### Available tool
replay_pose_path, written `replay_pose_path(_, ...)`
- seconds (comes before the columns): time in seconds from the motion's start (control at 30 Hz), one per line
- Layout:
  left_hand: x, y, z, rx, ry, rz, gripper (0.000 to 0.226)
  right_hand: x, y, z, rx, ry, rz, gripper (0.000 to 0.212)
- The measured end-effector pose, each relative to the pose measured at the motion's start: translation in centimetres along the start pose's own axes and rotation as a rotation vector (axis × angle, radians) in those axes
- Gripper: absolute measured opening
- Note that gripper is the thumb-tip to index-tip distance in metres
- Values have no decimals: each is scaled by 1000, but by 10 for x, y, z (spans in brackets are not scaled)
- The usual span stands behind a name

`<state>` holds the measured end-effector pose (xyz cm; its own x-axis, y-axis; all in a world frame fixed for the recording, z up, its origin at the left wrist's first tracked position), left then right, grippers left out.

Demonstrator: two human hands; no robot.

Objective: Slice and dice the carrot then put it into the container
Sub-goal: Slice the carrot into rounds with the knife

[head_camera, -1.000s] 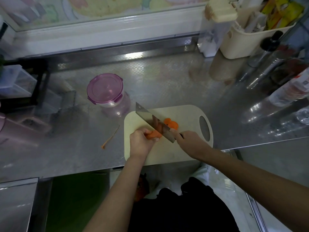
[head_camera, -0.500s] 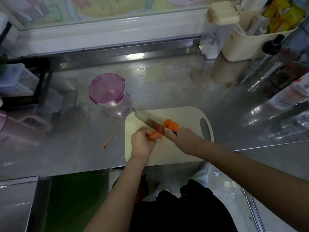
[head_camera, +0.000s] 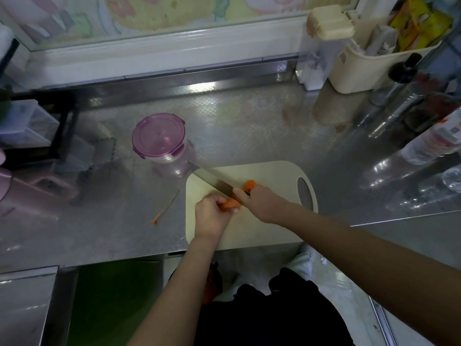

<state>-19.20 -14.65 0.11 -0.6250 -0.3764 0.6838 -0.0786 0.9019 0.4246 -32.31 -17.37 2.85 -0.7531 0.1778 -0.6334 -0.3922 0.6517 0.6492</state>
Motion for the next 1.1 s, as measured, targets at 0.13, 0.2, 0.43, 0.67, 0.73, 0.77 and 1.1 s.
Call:
replay_pose_path(0.13,2,0,-3,-22,23,-44,17,4,22,0,0,12,-65,30)
replay_pose_path(0.2,3,-1,-5,-29,34,-42,16,21,34,-5,4,-52,57,31)
replay_pose_path(0.43,5,-2,-5,-49,2,-39,17,51,44,8,-22,48,166,47)
replay_pose_path(0.67,11,2,-5,-46,3,-27,23,34,25,19,31,36,86,56)
replay_pose_path(0.73,12,2,-5,-39,18,-24,27,32,12,21,63,-4,77,60)
replay_pose_path(0.77,12,3,-5,-41,14,-26,27,31,8,22,83,-28,74,61)
replay_pose_path(1.1,6,-2,-5,-48,25,-34,18,7,-9,11,64,-63,-58,41)
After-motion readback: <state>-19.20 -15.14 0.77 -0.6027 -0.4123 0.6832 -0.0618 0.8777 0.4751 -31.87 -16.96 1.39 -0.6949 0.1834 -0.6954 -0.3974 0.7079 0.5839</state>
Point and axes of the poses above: each hand's wrist, its own y-axis away from the middle knuckle, its own z-axis out of the palm, x = y × z, the point moved 3 cm from there along -y, towards the middle knuckle, and after that the axes turned 13 degrees about -x, right-handed, at the moved point
